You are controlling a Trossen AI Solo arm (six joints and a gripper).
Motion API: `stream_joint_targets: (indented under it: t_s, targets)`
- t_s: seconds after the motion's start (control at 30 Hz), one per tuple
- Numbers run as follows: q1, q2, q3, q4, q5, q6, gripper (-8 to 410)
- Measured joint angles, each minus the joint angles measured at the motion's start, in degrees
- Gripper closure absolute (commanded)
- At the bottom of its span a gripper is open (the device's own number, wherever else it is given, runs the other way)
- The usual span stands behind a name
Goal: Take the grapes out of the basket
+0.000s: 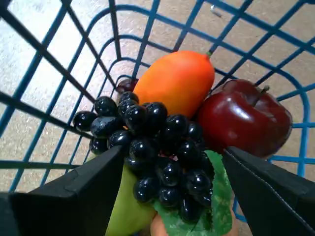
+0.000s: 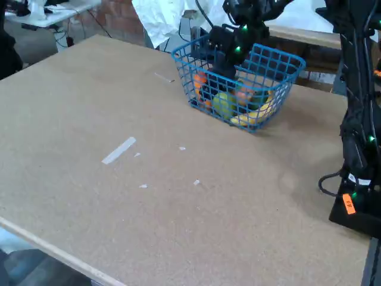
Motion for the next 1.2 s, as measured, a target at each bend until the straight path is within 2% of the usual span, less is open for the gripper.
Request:
stream_joint_targets:
  t_s: [0.47,0.87,0.97,1.03,1.2]
  targets:
    - [0.11,0.33,-0.09,-0.79,-0.15,-1.55,122]
    - [0.09,6.21,0.02,1.79,-0.17,-1.01,129]
    - [0.11,6.25,-0.04,2.71,-0.15,-0.59,159]
    - [0.11,6.25,-0.09,3.54,0.00,-0.24,193]
    - [0.11,6.25,-0.13,5.99,0.39,0.48,335]
